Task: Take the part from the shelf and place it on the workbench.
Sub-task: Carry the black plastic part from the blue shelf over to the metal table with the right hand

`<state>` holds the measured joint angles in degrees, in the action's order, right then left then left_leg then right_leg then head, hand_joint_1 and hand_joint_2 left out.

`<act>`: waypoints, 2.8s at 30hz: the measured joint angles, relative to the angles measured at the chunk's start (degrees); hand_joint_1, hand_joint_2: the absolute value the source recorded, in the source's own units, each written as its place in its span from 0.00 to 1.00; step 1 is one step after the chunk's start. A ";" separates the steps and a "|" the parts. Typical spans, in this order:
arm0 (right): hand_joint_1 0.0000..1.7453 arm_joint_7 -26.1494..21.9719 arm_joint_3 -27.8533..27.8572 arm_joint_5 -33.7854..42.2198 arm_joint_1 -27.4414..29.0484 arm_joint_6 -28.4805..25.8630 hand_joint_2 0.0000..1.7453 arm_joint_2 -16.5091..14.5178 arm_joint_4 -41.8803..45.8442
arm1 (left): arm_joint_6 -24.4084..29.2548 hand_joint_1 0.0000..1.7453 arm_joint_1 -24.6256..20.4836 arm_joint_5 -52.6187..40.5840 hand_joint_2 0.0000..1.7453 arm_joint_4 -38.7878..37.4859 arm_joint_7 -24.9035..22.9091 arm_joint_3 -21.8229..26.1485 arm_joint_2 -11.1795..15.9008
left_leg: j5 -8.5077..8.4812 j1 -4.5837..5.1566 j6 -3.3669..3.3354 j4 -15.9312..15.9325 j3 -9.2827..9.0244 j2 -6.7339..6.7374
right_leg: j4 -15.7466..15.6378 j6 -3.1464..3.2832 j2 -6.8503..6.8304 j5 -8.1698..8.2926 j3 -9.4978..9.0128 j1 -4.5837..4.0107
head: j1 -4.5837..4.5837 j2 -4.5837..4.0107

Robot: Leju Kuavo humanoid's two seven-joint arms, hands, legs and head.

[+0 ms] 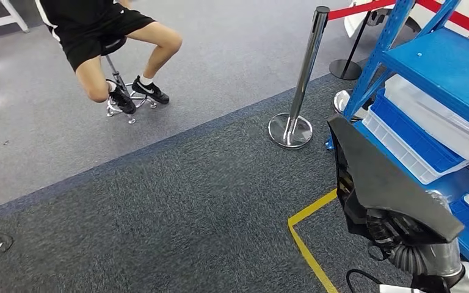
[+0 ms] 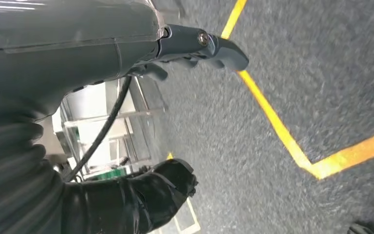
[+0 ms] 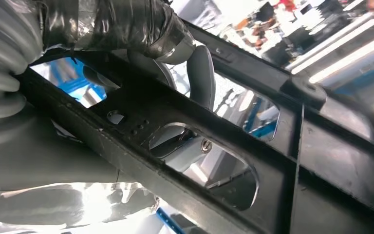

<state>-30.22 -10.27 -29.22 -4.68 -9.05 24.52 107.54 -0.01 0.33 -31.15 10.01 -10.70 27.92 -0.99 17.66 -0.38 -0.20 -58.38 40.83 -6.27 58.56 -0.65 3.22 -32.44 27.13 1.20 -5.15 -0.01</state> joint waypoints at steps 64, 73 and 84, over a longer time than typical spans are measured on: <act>1.00 -0.13 3.52 -0.39 7.14 -0.78 1.00 0.83 3.66 | 0.34 0.00 1.45 -3.84 1.00 0.09 13.93 3.27 0.30 | 9.96 0.87 -1.07 -2.80 -5.65 2.12 | -0.02 1.63 -2.19 4.33 4.76 -0.46 | -0.76 0.01; 1.00 -0.13 3.69 -0.37 6.71 -0.22 1.00 0.83 3.88 | -3.45 0.00 1.27 -2.12 1.00 0.09 13.39 3.43 0.37 | 10.17 -1.04 1.20 -4.77 -5.21 8.00 | 0.12 0.92 -7.48 3.84 4.46 -0.29 | -0.97 0.01; 1.00 -0.34 4.02 -0.04 5.52 0.66 1.00 1.07 3.04 | -6.79 0.00 1.11 -0.93 1.00 0.11 13.27 4.80 0.57 | 8.26 0.63 -2.70 0.21 -7.25 4.77 | 16.31 -0.90 -3.48 -3.97 12.07 -0.13 | 0.15 0.00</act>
<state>-30.56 -6.25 -29.27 0.84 -8.39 25.59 110.58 -6.80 1.45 -32.08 10.12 2.57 32.71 -0.42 25.92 0.25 -2.90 -58.17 33.58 -1.51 74.87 -1.54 -0.26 -36.41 39.20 1.07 -5.00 -0.01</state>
